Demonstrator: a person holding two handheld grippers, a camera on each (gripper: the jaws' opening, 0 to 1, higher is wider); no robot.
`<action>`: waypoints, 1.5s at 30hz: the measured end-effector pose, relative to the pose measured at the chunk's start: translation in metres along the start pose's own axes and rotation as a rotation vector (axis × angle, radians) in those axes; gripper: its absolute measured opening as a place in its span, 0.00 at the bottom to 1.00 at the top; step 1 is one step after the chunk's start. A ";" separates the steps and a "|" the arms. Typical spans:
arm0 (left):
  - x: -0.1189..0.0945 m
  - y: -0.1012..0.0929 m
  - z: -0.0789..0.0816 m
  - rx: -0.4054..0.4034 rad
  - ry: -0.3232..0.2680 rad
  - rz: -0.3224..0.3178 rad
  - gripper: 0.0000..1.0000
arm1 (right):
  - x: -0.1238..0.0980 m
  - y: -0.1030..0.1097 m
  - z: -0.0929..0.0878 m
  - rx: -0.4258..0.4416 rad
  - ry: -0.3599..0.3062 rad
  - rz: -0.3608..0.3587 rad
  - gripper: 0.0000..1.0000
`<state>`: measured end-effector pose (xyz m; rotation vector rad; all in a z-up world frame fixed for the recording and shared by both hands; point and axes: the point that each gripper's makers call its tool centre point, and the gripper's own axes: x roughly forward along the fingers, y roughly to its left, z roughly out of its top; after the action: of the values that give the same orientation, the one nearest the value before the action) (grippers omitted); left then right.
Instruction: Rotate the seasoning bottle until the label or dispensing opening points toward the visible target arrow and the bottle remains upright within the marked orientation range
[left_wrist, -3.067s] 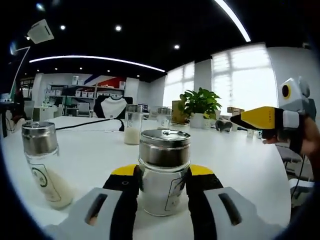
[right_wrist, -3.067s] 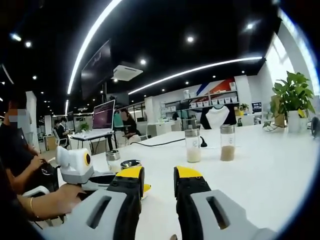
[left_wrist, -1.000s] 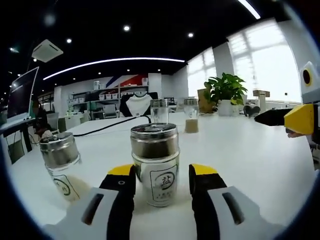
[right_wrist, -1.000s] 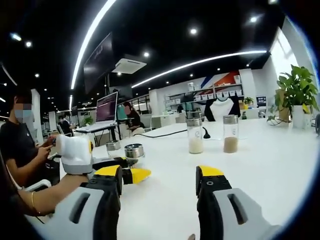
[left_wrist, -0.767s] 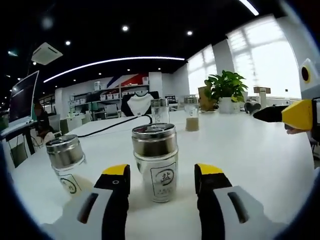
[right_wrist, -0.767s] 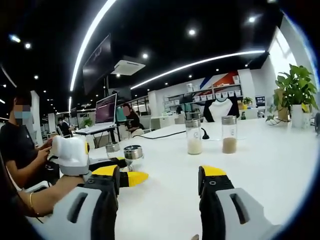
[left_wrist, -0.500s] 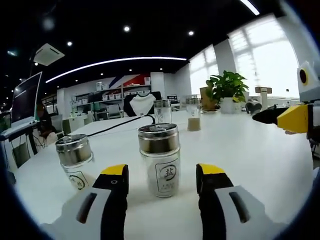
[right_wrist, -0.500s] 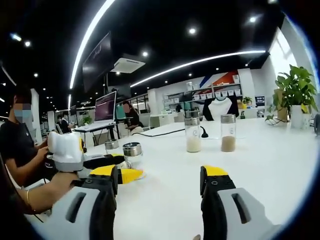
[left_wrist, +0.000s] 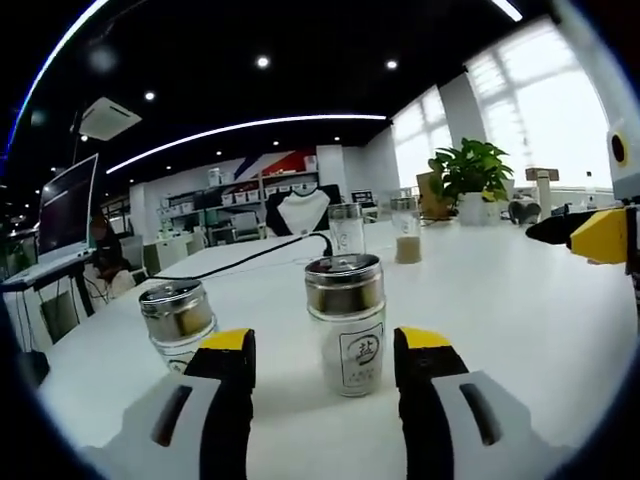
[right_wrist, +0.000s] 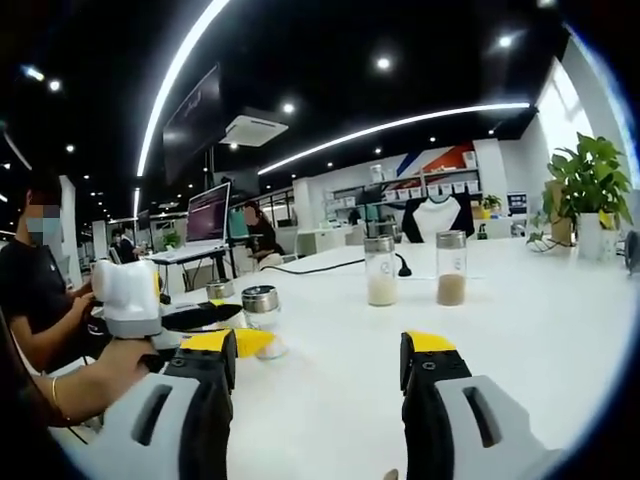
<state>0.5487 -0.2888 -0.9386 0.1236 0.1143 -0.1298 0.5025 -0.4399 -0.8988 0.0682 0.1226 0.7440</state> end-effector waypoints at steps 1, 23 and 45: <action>0.000 0.000 0.000 -0.001 0.000 0.003 0.59 | 0.000 0.000 0.000 0.000 0.001 0.001 0.67; -0.005 -0.007 0.006 -0.037 -0.034 0.013 0.78 | 0.001 -0.001 -0.006 0.008 0.020 0.022 0.68; 0.008 -0.013 0.017 -0.053 -0.061 -0.002 0.81 | -0.011 -0.012 0.000 0.020 -0.015 -0.010 0.73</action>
<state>0.5563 -0.3047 -0.9240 0.0663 0.0573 -0.1318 0.5026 -0.4556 -0.8990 0.0919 0.1161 0.7320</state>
